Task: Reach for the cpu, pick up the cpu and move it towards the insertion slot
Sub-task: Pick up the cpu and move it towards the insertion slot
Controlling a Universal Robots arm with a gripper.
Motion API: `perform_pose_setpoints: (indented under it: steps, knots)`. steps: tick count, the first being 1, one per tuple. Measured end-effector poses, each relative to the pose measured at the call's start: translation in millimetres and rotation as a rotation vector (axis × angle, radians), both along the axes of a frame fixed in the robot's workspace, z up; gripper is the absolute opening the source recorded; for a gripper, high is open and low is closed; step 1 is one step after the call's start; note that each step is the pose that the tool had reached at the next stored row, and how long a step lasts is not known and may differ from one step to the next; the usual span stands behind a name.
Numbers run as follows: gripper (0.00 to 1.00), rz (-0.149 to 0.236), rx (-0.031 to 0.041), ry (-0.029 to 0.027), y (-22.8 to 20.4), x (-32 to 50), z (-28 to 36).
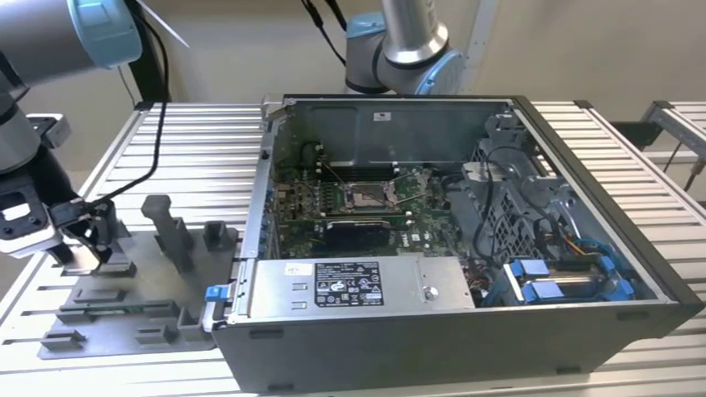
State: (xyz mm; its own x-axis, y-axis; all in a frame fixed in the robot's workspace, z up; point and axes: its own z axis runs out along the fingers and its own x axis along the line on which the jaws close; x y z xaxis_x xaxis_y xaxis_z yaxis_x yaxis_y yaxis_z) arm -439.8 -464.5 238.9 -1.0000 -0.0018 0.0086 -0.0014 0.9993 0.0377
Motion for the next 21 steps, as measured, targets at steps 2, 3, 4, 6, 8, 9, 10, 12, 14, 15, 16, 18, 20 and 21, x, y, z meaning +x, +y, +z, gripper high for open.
perform_pose_setpoints:
  steps: [2,3,4,6,8,9,10,12,14,15,16,18,20,21]
  knots:
    - [0.00,0.000,0.0000,0.0031,0.0,0.0,3.6]
    - [0.00,0.000,-0.0002,0.0050,0.0,0.1,5.4]
    - [0.00,0.000,-0.0006,0.0070,0.0,0.1,7.4]
    - [0.00,0.000,-0.0010,0.0099,0.0,0.1,11.5]
    - [0.00,0.000,-0.0012,0.0116,0.0,0.2,15.9]
    - [0.00,0.000,-0.0012,0.0119,0.0,0.3,18.2]
    - [0.00,0.000,-0.0012,0.0122,0.0,0.4,20.7]
    - [0.00,0.000,-0.0013,0.0124,0.0,0.6,25.1]
    - [0.00,0.000,-0.0022,0.0124,0.0,0.9,29.0]
    - [0.00,0.000,-0.0030,0.0124,0.0,1.2,31.2]
    - [0.00,0.000,-0.0041,0.0126,0.0,1.6,34.0]
    - [0.00,0.000,-0.0072,0.0138,0.0,2.3,40.3]
    - [0.00,0.000,-0.0093,0.0144,0.0,2.8,47.5]
    - [0.00,0.000,-0.0100,0.0146,0.0,3.1,50.9]
